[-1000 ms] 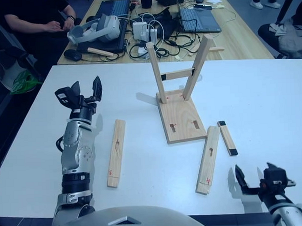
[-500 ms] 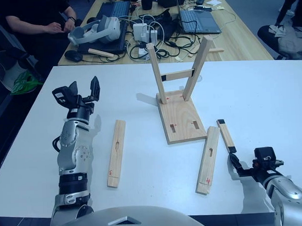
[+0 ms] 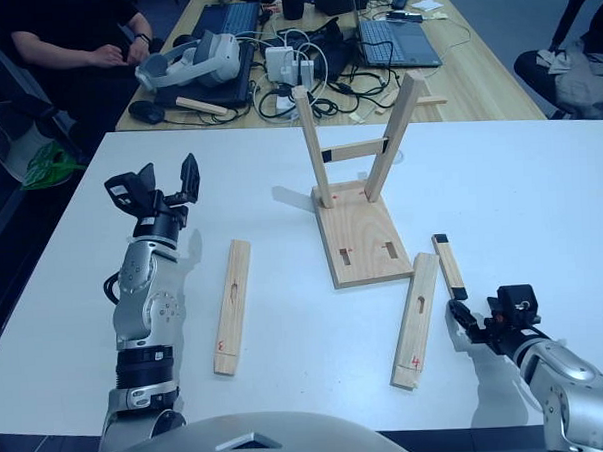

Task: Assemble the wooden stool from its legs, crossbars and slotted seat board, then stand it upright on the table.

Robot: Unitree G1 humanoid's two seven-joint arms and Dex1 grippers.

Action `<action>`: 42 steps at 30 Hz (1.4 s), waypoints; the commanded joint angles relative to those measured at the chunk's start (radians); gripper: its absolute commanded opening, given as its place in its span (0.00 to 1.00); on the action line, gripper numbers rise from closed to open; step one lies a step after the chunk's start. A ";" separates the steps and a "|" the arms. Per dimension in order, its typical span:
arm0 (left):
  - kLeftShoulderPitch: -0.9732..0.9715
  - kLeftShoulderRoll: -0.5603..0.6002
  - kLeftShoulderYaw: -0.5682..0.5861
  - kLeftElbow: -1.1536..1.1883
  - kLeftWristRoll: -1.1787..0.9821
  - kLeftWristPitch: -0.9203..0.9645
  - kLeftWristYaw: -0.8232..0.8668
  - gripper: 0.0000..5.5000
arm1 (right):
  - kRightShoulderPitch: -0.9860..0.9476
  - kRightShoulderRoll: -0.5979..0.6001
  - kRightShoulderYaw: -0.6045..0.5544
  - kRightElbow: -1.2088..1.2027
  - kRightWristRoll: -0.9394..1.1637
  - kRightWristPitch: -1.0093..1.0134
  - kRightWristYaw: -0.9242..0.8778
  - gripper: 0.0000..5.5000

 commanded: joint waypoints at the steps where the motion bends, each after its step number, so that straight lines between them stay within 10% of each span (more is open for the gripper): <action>1: -0.020 0.010 -0.001 -0.008 0.003 0.021 0.002 0.79 | 0.019 0.046 0.109 0.140 -0.003 0.113 0.027 0.73; 5: -0.023 0.010 -0.001 -0.005 0.005 0.023 0.002 0.79 | -0.033 0.024 0.125 0.246 -0.033 0.096 0.031 0.73; 19: -0.046 -0.003 0.014 0.019 -0.009 0.024 0.017 0.79 | -0.387 -0.087 0.264 1.000 -0.196 -0.100 0.119 0.24; 25: -0.132 -0.063 0.109 0.057 -0.142 0.096 0.106 0.79 | -0.493 -0.088 0.269 1.130 -0.206 -0.310 0.125 0.23; 34: -0.201 0.003 0.100 0.003 -0.156 0.225 0.107 0.79 | -0.498 -0.015 0.043 0.575 0.040 -0.425 -0.043 0.23; 42: -0.406 0.059 0.164 -0.114 -0.683 0.661 0.015 0.79 | -0.880 -0.098 0.183 -0.143 0.228 -0.119 -0.022 0.23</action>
